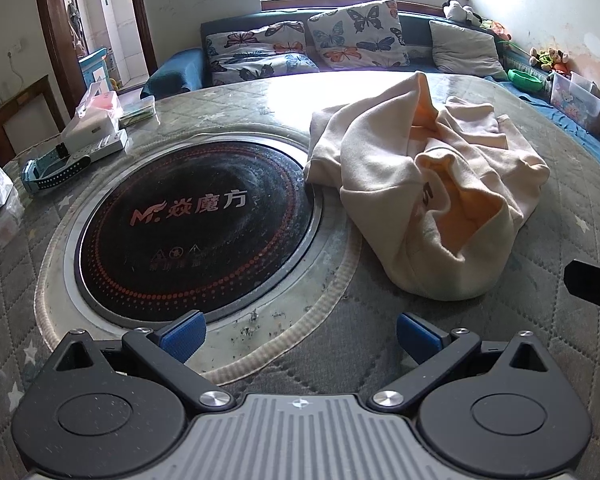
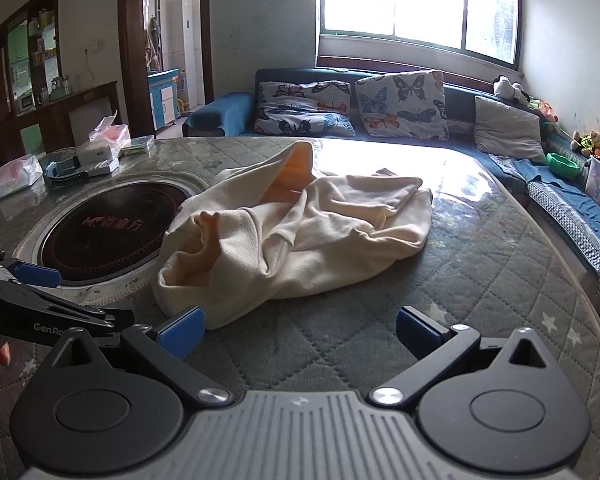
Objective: Fold clothes
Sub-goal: 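Move both grippers toward the crumpled cream sweatshirt, then grasp the sweatshirt fabric with the left gripper while the right gripper grasps another edge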
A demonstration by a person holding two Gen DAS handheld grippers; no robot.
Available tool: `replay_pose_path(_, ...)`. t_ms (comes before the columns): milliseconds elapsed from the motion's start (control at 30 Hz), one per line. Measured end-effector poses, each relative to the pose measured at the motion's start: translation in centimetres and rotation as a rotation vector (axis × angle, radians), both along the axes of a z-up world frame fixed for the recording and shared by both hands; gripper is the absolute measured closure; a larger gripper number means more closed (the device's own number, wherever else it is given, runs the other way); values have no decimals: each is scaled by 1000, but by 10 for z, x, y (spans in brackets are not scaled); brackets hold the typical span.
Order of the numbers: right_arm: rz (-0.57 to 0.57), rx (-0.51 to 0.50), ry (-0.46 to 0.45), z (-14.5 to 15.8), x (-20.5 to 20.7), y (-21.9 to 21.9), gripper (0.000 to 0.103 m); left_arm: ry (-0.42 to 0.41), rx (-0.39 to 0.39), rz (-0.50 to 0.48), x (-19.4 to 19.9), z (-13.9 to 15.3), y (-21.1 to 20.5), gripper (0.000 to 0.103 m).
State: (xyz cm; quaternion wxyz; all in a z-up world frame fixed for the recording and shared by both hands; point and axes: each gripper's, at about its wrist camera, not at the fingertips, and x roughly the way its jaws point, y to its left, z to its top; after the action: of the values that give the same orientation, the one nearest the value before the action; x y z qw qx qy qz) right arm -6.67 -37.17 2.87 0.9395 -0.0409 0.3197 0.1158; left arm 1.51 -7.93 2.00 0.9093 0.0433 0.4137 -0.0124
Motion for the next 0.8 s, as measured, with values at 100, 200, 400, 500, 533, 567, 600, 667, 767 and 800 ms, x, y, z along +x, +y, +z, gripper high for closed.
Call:
replay_pose_path(100, 6, -1, -4, 2, 2, 2, 0, 1, 5, -3, 2, 0, -1, 0)
replay_pose_path(200, 10, 1, -7, 3, 4, 3, 0, -3, 7, -3, 4, 0, -1, 0)
replay_pose_path(400, 15, 11, -8, 5, 13, 6, 3, -18, 24, -10, 11, 4, -2, 0)
replay_pose_path(500, 19, 18, -1, 6, 19, 7, 6, -28, 31, -14, 16, 8, -3, 0)
replay_pose_path(533, 20, 21, 1, 6, 21, 7, 7, -30, 31, -16, 18, 9, -3, 0)
replay_pose_path(567, 22, 23, 4, 7, 23, 7, 9, -33, 31, -18, 21, 10, -3, 0)
replay_pose_path(600, 29, 23, 5, 8, 27, 8, 11, -37, 26, -20, 23, 12, -3, 0)
replay_pose_path(667, 29, 19, 6, 9, 33, 10, 14, -46, 18, -25, 29, 16, -2, 0)
replay_pose_path(767, 33, 19, 11, 11, 42, 10, 19, -64, 0, -30, 39, 24, -1, 0)
replay_pose_path(800, 34, 20, 11, 12, 45, 10, 21, -71, -3, -31, 43, 26, -1, 0)
